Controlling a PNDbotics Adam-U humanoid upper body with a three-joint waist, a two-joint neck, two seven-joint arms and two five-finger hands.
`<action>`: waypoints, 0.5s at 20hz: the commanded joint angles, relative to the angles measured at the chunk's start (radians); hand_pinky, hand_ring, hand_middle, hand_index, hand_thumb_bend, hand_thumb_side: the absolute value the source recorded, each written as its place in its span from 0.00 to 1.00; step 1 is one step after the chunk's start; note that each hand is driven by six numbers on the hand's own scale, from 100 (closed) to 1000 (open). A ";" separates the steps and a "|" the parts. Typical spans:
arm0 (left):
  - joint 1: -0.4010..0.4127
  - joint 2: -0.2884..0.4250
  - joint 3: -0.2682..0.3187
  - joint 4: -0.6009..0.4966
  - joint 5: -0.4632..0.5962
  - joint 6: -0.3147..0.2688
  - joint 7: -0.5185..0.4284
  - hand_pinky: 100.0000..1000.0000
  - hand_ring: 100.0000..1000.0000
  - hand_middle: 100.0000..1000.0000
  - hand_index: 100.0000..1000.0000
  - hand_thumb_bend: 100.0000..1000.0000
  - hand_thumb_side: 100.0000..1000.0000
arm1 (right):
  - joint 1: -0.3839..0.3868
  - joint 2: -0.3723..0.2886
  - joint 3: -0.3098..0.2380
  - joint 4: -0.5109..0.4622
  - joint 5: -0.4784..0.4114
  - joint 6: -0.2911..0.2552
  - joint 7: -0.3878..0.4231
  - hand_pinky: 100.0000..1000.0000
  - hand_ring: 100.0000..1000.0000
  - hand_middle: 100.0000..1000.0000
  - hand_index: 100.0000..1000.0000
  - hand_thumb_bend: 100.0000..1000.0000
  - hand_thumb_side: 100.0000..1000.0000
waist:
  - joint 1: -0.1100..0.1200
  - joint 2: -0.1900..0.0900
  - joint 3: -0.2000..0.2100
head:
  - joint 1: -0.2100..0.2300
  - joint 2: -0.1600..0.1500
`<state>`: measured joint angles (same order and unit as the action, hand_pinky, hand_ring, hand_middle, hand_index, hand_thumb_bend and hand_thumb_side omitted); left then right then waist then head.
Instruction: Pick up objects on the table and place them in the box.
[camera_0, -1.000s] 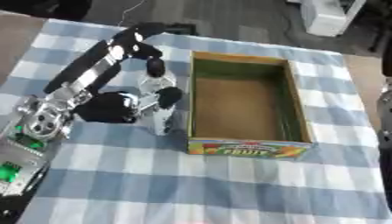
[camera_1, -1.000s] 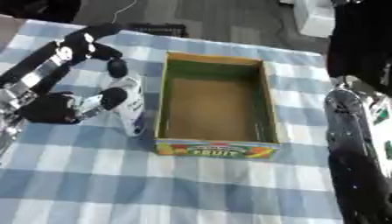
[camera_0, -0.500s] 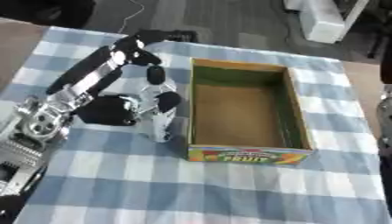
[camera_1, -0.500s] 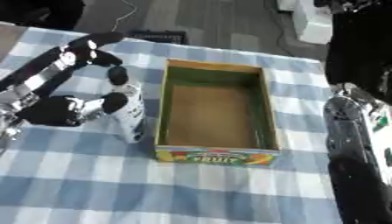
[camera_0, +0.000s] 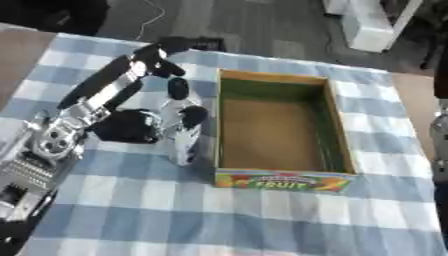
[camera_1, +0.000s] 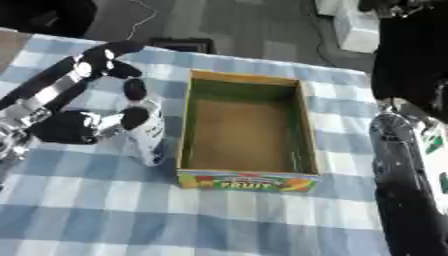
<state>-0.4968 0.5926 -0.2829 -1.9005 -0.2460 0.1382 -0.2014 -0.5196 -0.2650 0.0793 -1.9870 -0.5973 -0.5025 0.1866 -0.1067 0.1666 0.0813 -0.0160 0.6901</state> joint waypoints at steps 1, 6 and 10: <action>-0.019 0.024 0.001 -0.001 -0.006 -0.009 0.003 0.81 0.79 0.95 1.00 0.42 0.68 | -0.017 -0.003 -0.002 -0.013 -0.001 0.001 0.003 0.34 0.37 0.47 0.62 0.00 0.77 | 0.006 -0.011 -0.003 | 0.008 -0.007; -0.026 0.023 -0.002 0.014 -0.012 -0.011 0.003 0.81 0.79 0.95 1.00 0.42 0.68 | -0.018 -0.002 -0.001 -0.013 -0.002 0.001 0.004 0.34 0.37 0.47 0.62 0.00 0.77 | 0.006 -0.010 -0.004 | 0.013 -0.002; -0.029 0.020 -0.005 0.030 -0.018 -0.011 0.006 0.81 0.79 0.95 1.00 0.42 0.69 | -0.018 -0.001 -0.001 -0.013 -0.002 0.002 0.004 0.34 0.37 0.47 0.62 0.00 0.77 | 0.005 -0.010 -0.005 | 0.015 0.000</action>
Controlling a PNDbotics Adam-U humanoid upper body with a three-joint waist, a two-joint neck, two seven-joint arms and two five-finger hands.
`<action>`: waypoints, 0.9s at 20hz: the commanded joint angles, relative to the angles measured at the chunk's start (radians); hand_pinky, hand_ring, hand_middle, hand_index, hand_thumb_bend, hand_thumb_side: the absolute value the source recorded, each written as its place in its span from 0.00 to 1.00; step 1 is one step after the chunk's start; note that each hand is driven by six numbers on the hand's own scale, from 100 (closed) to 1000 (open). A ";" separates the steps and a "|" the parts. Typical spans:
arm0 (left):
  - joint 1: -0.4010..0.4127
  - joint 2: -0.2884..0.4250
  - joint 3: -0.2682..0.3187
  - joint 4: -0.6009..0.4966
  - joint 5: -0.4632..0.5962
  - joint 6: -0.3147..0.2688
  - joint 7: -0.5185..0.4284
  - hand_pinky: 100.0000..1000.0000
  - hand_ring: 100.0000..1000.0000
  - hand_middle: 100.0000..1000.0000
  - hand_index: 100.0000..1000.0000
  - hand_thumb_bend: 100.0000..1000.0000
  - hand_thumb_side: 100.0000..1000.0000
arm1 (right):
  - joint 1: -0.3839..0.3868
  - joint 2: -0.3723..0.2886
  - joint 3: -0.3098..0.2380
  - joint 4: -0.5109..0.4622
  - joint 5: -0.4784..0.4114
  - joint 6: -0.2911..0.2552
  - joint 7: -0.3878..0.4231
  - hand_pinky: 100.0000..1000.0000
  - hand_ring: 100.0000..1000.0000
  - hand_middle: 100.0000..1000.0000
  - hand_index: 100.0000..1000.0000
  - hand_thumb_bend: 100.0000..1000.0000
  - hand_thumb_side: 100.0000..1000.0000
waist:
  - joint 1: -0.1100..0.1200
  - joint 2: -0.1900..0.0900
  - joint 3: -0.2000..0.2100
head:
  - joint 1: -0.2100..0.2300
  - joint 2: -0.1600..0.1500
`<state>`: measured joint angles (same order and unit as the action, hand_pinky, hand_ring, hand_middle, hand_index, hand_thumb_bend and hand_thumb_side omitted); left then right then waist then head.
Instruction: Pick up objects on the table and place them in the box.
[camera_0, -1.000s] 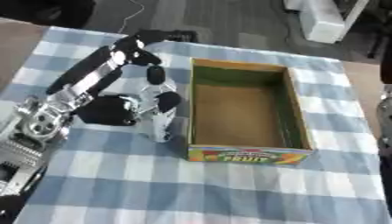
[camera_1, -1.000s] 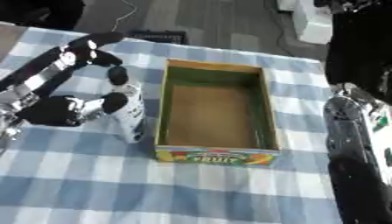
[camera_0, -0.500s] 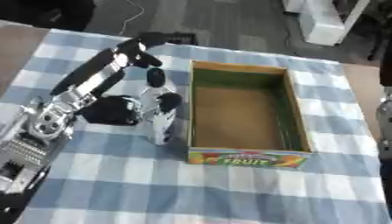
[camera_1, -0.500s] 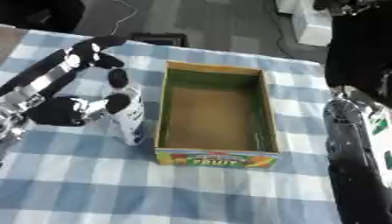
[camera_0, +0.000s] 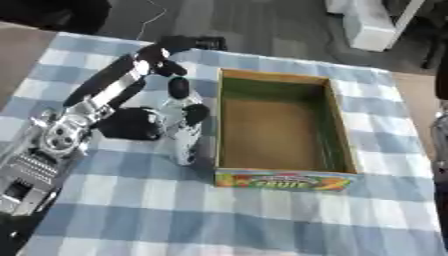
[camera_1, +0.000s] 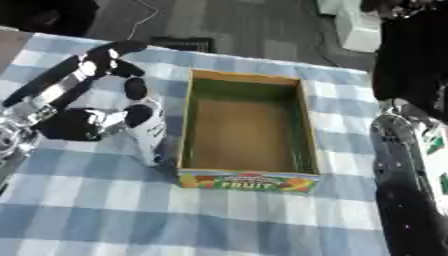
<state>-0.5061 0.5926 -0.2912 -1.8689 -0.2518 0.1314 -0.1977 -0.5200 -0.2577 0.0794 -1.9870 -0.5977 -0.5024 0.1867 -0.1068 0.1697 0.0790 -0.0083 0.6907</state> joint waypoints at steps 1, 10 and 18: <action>-0.021 0.019 0.003 0.002 -0.013 -0.004 0.003 0.81 0.79 0.95 1.00 0.42 0.69 | -0.018 -0.009 -0.002 -0.013 -0.002 0.002 0.004 0.34 0.37 0.47 0.62 0.00 0.77 | 0.005 -0.013 -0.002 | 0.008 -0.001; -0.018 0.015 -0.004 0.025 -0.026 -0.010 0.007 0.81 0.79 0.95 1.00 0.41 0.69 | -0.019 -0.008 -0.001 -0.013 -0.002 0.002 0.004 0.34 0.37 0.47 0.62 0.00 0.77 | 0.004 -0.012 -0.002 | 0.012 0.009; -0.020 0.012 -0.009 0.040 -0.033 -0.016 0.010 0.81 0.78 0.94 1.00 0.41 0.69 | -0.019 -0.007 -0.001 -0.013 -0.001 0.002 0.005 0.34 0.37 0.47 0.62 0.00 0.77 | 0.003 -0.012 -0.002 | 0.016 0.013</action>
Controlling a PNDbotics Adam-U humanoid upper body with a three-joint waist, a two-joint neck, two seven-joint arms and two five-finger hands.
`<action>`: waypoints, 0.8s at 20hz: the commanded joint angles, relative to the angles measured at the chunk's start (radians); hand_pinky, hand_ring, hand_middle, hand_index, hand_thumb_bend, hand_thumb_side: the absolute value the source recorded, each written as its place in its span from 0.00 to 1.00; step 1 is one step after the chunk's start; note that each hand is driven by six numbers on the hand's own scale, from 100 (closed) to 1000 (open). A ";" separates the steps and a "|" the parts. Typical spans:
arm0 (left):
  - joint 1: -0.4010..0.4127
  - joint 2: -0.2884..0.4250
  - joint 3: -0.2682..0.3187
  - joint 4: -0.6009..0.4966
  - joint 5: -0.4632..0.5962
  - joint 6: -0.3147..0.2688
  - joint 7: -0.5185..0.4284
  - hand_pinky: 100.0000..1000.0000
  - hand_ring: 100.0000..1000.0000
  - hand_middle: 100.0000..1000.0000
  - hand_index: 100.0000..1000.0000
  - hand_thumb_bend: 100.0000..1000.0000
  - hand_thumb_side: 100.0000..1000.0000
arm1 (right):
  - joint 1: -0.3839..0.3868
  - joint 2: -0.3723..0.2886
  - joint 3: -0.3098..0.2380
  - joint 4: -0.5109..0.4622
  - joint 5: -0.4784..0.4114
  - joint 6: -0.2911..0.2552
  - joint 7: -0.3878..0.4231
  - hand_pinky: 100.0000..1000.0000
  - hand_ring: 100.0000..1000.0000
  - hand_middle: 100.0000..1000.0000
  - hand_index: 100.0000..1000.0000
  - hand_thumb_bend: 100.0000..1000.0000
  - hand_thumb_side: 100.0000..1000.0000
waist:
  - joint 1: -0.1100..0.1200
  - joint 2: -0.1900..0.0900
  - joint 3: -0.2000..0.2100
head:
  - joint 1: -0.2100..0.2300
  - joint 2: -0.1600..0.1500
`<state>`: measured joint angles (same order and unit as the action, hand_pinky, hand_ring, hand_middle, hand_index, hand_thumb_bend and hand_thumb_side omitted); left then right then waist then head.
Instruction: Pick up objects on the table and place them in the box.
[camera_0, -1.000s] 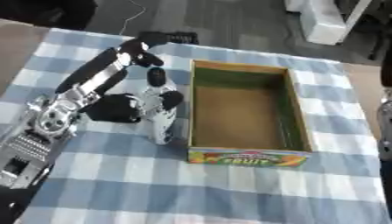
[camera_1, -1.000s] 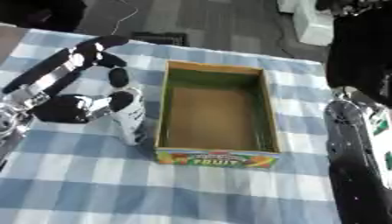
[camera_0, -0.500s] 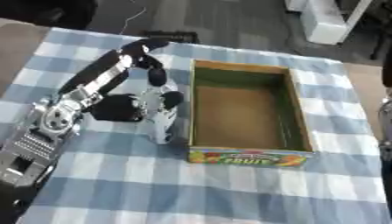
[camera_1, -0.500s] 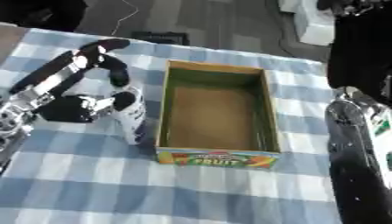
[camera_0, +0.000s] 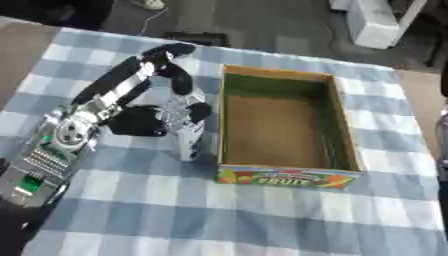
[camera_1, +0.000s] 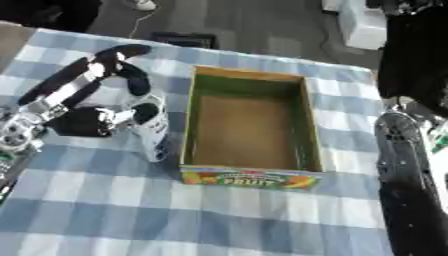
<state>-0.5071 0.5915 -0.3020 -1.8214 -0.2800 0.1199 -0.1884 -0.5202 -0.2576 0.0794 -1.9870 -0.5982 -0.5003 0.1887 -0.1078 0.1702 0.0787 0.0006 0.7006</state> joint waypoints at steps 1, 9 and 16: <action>-0.019 0.013 0.001 -0.006 -0.006 -0.005 0.000 0.81 0.78 0.94 1.00 0.41 0.69 | -0.019 -0.007 -0.001 -0.013 -0.001 0.000 0.003 0.34 0.37 0.47 0.62 0.00 0.77 | 0.004 -0.012 -0.002 | 0.008 0.003; -0.022 0.009 -0.004 0.009 -0.008 -0.011 -0.012 0.81 0.78 0.94 1.00 0.41 0.70 | -0.021 -0.006 -0.001 -0.013 -0.001 0.001 0.003 0.34 0.37 0.47 0.62 0.00 0.77 | 0.003 -0.011 -0.003 | 0.010 0.005; -0.023 0.004 -0.010 0.032 -0.021 -0.013 -0.036 0.82 0.78 0.94 1.00 0.40 0.71 | -0.021 -0.005 -0.001 -0.013 -0.001 0.001 0.003 0.34 0.37 0.47 0.62 0.00 0.77 | 0.001 -0.010 -0.003 | 0.011 0.004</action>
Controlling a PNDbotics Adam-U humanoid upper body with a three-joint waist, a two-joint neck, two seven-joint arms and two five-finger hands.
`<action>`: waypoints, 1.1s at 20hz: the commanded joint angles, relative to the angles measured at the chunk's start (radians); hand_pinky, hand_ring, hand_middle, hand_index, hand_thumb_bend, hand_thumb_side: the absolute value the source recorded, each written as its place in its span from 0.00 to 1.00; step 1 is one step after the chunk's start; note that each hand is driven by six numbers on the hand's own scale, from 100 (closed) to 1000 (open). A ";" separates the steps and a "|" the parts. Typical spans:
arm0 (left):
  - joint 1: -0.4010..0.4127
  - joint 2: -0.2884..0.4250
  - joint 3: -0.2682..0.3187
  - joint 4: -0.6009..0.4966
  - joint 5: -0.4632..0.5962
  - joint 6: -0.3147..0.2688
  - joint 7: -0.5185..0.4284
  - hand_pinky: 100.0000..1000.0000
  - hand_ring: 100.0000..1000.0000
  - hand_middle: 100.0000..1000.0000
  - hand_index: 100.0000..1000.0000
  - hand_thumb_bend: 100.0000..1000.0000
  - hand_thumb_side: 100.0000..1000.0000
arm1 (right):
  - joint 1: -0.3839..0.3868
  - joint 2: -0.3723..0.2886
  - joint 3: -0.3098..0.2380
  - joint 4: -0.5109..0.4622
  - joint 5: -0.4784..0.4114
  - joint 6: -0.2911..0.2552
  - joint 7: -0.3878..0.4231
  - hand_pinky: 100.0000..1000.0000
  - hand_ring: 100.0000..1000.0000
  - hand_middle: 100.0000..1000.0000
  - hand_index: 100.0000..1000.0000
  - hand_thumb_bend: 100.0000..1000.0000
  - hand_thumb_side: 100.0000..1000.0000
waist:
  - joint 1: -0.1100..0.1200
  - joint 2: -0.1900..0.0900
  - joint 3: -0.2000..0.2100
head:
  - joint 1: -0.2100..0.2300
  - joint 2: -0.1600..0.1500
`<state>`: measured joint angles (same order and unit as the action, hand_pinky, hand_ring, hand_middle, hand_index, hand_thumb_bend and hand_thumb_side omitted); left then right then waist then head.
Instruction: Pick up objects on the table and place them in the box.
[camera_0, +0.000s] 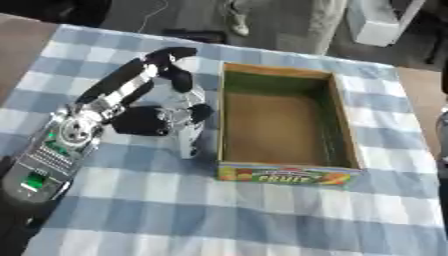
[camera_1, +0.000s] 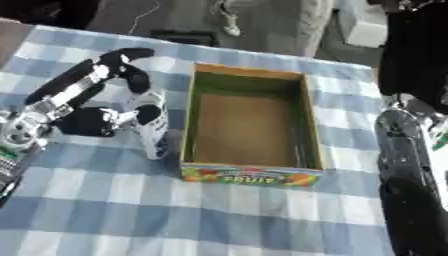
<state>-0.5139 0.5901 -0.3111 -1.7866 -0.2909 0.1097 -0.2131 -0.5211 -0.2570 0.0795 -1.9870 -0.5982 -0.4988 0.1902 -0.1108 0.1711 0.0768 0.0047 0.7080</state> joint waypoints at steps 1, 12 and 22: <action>-0.017 0.005 -0.002 0.001 -0.012 -0.002 -0.017 0.82 0.78 0.94 1.00 0.40 0.72 | -0.020 -0.005 -0.001 -0.013 0.000 -0.001 0.002 0.34 0.37 0.47 0.62 0.00 0.77 | 0.004 -0.011 -0.001 | 0.007 -0.003; -0.016 0.000 -0.007 0.044 -0.036 -0.003 -0.047 0.82 0.78 0.94 1.00 0.39 0.73 | -0.020 -0.001 0.000 -0.013 -0.001 0.000 0.004 0.34 0.37 0.47 0.62 0.00 0.77 | -0.002 -0.011 -0.004 | 0.010 0.001; -0.017 -0.007 -0.010 0.079 -0.053 -0.009 -0.051 0.82 0.78 0.94 1.00 0.38 0.74 | -0.023 0.002 0.000 -0.013 -0.003 0.000 0.005 0.34 0.37 0.47 0.62 0.00 0.77 | -0.002 -0.010 -0.007 | 0.012 -0.001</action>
<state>-0.5140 0.5806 -0.3225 -1.7014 -0.3381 0.1034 -0.2621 -0.5258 -0.2486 0.0845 -1.9870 -0.5985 -0.4987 0.1917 -0.1189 0.1730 0.0721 0.0089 0.7089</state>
